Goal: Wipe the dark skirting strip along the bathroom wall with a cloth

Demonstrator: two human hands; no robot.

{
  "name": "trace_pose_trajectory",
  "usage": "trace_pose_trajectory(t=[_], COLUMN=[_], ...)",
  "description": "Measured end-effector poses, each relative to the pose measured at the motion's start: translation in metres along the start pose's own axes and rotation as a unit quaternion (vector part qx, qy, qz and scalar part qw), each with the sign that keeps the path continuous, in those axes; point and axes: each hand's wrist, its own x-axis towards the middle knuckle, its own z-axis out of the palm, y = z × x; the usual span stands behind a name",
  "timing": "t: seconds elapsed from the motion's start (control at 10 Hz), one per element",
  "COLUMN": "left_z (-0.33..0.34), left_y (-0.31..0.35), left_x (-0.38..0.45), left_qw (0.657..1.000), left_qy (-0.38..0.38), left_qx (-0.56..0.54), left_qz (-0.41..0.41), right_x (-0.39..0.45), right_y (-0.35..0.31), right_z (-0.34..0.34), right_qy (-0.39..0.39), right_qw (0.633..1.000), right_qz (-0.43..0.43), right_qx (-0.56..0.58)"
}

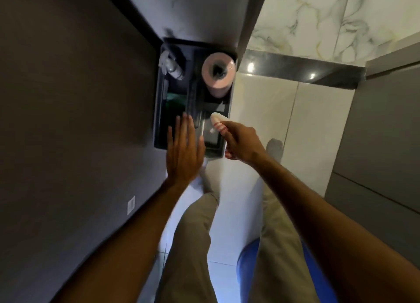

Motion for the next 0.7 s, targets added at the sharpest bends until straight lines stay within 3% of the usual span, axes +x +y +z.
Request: trace_pose_trajectory(t=[0.2, 0.4, 0.6, 0.7], left_z=[0.017, 0.073, 0.11, 0.104], left_y=[-0.038, -0.035, -0.034, -0.035], left_x=[0.083, 0.143, 0.153, 0.152], left_qw=[0.997, 0.994, 0.981, 0.979], left_qy=[0.063, 0.061, 0.181, 0.189], left_qx=[0.0, 0.024, -0.029, -0.004], left_qz=[0.044, 0.09, 0.062, 0.072], right_x=[0.064, 0.133, 0.157, 0.138], right_y=[0.009, 0.064, 0.101, 0.098], right_z=[0.095, 0.166, 0.19, 0.187], right_qy=[0.019, 0.084, 0.063, 0.051], right_qw=[0.997, 0.981, 0.982, 0.984], right_qz=[0.053, 0.09, 0.056, 0.028], right_qx=[-0.055, -0.148, -0.17, -0.167])
